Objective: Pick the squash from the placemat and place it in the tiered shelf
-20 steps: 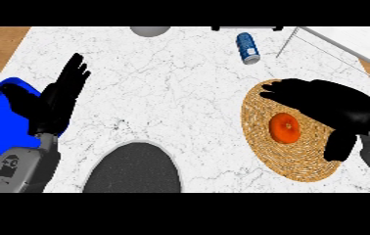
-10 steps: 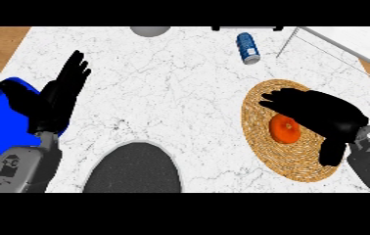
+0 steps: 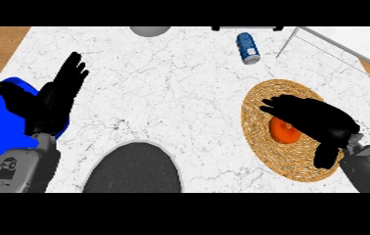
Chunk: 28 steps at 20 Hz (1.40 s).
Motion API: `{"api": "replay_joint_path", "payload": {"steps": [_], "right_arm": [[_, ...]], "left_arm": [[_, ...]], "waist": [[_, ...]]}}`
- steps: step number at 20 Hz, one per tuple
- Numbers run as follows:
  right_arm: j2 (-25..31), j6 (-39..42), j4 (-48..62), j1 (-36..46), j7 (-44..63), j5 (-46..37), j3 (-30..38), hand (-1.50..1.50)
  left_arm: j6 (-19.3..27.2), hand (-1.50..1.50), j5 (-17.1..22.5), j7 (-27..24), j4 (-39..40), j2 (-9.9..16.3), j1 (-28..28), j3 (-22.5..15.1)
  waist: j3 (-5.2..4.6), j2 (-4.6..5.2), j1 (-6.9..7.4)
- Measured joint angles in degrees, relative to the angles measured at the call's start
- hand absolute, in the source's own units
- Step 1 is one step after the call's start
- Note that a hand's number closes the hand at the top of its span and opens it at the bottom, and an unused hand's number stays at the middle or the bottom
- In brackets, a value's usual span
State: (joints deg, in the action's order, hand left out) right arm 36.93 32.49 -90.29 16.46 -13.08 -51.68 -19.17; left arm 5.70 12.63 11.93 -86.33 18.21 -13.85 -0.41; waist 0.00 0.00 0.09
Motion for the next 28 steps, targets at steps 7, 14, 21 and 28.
{"api": "replay_joint_path", "payload": {"steps": [7,14,21,28], "right_arm": [[-5.1,-1.5,5.6,0.3,-2.2,-5.5,0.3,-1.50],[-9.8,-2.3,12.5,2.5,-4.1,-10.2,0.7,1.50],[-11.4,-8.6,16.6,2.9,-8.9,-15.2,0.0,1.50],[-13.4,-13.7,17.8,3.0,-13.2,-15.6,2.8,1.50]], "left_arm": [[-1.4,0.00,-1.2,1.2,-1.0,-1.1,-0.1,1.7],[-2.6,0.00,-2.7,0.7,0.2,-2.7,-0.6,2.6],[-4.1,0.00,-3.2,0.4,1.1,-3.0,-1.0,4.2],[-4.9,0.00,-3.9,-0.2,2.2,-3.5,-1.6,5.1]], "waist": [[-0.01,0.01,0.05],[0.00,0.03,0.08],[-0.35,-0.30,0.18],[-0.27,-0.21,-0.06]]}}
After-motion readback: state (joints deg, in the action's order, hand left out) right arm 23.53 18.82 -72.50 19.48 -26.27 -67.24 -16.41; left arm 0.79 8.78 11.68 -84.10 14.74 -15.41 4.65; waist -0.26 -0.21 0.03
